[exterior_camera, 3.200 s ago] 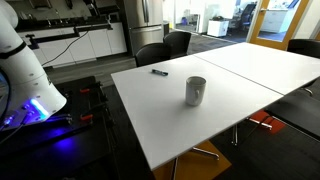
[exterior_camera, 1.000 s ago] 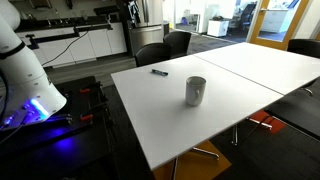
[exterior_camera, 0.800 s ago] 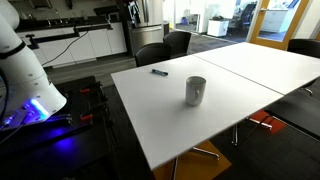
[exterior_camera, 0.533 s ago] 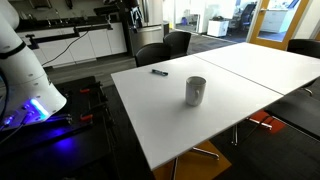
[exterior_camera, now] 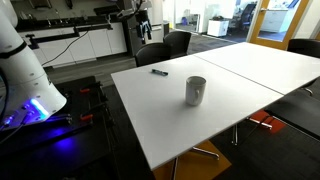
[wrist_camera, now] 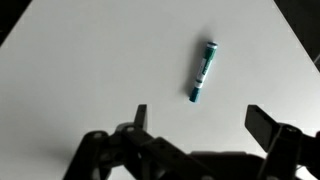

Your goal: Put the marker in the mug

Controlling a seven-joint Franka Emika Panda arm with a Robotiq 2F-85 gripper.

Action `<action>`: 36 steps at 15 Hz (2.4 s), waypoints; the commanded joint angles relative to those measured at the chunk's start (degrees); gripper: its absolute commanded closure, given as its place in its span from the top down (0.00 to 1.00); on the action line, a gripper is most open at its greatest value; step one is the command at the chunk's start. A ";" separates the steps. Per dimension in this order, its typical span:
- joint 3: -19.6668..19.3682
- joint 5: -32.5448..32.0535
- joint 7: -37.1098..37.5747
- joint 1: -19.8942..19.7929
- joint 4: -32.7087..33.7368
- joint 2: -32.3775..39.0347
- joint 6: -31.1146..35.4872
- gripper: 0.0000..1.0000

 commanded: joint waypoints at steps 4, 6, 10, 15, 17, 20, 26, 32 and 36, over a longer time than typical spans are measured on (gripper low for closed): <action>-6.74 0.14 2.91 7.35 6.83 12.45 10.69 1.00; -8.40 0.73 3.12 9.16 8.17 15.26 12.14 1.00; -11.53 1.67 3.45 12.05 11.47 20.63 13.23 1.00; -14.33 3.66 1.97 13.05 15.82 27.02 17.46 1.00; -14.17 5.83 1.22 12.39 17.78 29.47 17.53 1.00; -13.65 8.83 0.31 11.58 20.96 32.84 16.66 1.00; -13.87 11.25 0.19 11.91 24.50 37.58 15.91 1.00; -14.12 11.95 0.19 12.17 26.05 39.39 15.66 0.49; -14.45 11.87 0.34 12.35 26.31 39.45 15.57 0.20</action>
